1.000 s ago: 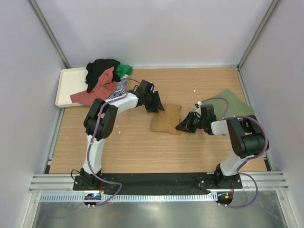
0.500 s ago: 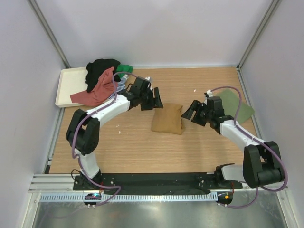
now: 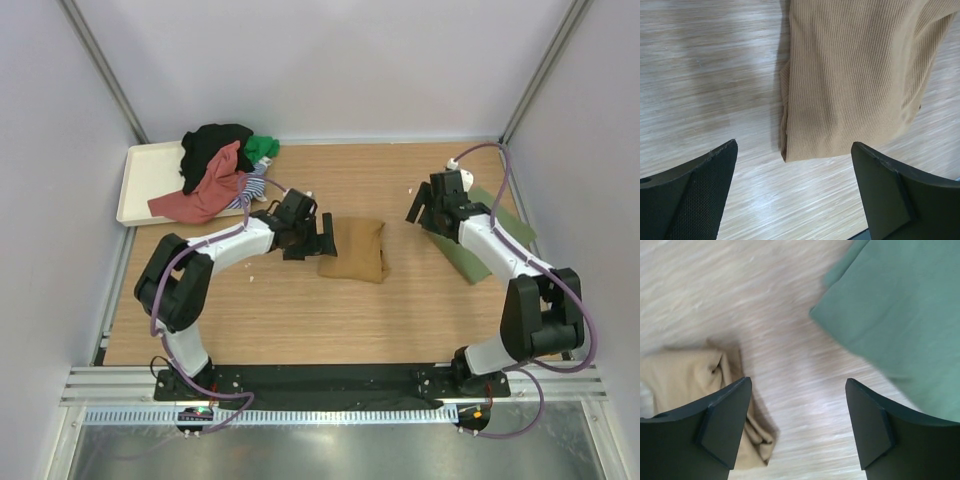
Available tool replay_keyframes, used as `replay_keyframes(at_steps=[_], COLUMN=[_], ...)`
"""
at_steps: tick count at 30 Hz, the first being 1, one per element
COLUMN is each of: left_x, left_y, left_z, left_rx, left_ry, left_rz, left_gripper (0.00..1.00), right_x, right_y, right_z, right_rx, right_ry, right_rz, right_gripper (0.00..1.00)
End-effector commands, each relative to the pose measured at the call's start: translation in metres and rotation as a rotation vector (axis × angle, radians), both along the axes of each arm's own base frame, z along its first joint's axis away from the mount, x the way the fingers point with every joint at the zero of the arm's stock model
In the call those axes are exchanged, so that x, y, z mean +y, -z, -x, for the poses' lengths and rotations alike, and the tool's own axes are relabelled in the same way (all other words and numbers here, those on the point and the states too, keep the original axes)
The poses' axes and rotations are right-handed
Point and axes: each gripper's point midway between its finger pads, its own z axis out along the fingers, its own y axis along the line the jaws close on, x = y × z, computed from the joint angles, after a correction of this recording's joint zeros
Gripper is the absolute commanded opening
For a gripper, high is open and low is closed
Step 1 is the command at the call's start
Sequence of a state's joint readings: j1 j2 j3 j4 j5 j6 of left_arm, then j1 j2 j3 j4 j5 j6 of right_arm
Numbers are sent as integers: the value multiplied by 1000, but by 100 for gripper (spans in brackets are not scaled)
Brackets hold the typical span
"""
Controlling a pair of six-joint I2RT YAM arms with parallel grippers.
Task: Fold and stack the tank tops
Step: Neatly place the folded tank top to the corner
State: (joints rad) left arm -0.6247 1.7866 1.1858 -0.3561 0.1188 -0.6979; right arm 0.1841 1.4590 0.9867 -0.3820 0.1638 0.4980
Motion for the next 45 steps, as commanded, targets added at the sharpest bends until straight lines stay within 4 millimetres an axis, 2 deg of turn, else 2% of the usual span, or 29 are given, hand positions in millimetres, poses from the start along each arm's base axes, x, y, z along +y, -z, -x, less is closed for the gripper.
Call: replay_keyframes(at_steps=[1, 2, 3, 4, 5, 6, 13, 16, 17, 19, 20, 21, 22, 23, 24, 25, 26, 27, 28, 29, 30, 31, 33, 36, 38, 40, 42, 43, 45], left_x=[-6, -7, -7, -7, -7, -7, -4, -2, -1, 1, 0, 2, 2, 2, 3, 3, 3, 4, 3, 3, 4, 4, 2, -3, -9, -11, -16, -18, -20], left_y=[-18, -17, -17, -17, -18, -19, -30, -32, -33, -32, -33, -32, -32, -32, -31, -31, -30, -30, -28, -28, -26, -24, -20, -20, -22, -20, -24, -22, -16], left_z=[-13, -12, -11, -10, -10, -10, 1, 7, 7, 10, 11, 13, 15, 15, 18, 19, 19, 21, 23, 23, 25, 26, 27, 24, 20, 15, 9, 4, 0], left_rx=[-79, -73, -72, -70, -74, -79, -93, -94, -98, -94, -98, -93, -90, -89, -86, -85, -85, -82, -79, -80, -77, -75, -67, -59, -60, -57, -64, -60, -42], left_ry=[-6, -3, -1, 4, 10, 13, 44, 57, 57, 64, 66, 65, 70, 69, 71, 74, 74, 74, 76, 76, 75, 71, 72, 71, 71, 62, 59, 56, 45], left_rz=[31, 35, 37, 38, 41, 43, 60, 65, 65, 65, 67, 66, 68, 69, 71, 74, 77, 78, 80, 83, 81, 85, 90, 110, 125, 124, 132, 129, 126], left_gripper=[95, 95, 95, 93, 93, 92, 88, 87, 86, 86, 86, 85, 85, 85, 84, 84, 84, 84, 84, 84, 84, 84, 85, 86, 86, 86, 86, 86, 86], right_x=[-32, -33, -37, -40, -42, -44, -42, -34, -31, -20, -14, -10, -2, 4, 11, 22, 26, 27, 37, 40, 40, 43, 45, 61, 80, 100, 110, 120, 125], right_y=[-22, -23, -12, -20, -4, -11, 25, 35, 35, 42, 35, 35, 44, 32, 31, 40, 28, 34, 33, 33, 31, 31, 23, 4, -7, -16, -20, -16, -16], right_z=[-19, -23, -24, -33, -34, -36, -62, -58, -54, -38, -33, -25, -6, 0, 10, 28, 37, 51, 62, 69, 77, 82, 83, 74, 67, 56, 46, 42, 30], right_rx=[-32, -28, 17, 4, 66, 56, 139, 178, 187, 209, 184, 182, 209, 172, 166, 184, 152, 174, 174, 171, 167, 173, 147, 82, 41, -4, -30, -23, -28], right_ry=[121, 129, 137, 153, 149, 160, 165, 133, 119, 84, 66, 51, 27, 16, -5, -46, -56, -68, -97, -112, -119, -130, -145, -200, -254, -321, -348, -377, -366], right_rz=[159, 167, 192, 214, 244, 256, 291, 287, 285, 290, 276, 276, 274, 254, 246, 253, 243, 246, 236, 231, 226, 212, 190, 122, 50, -13, -44, -68, -88], right_gripper=[79, 75, 75, 74, 73, 73, 70, 47, 34, 22, 13, 9, 1, 1, 1, 1, 1, 1, 1, 3, 16, 43, 51, 55, 65, 80, 83, 83, 83])
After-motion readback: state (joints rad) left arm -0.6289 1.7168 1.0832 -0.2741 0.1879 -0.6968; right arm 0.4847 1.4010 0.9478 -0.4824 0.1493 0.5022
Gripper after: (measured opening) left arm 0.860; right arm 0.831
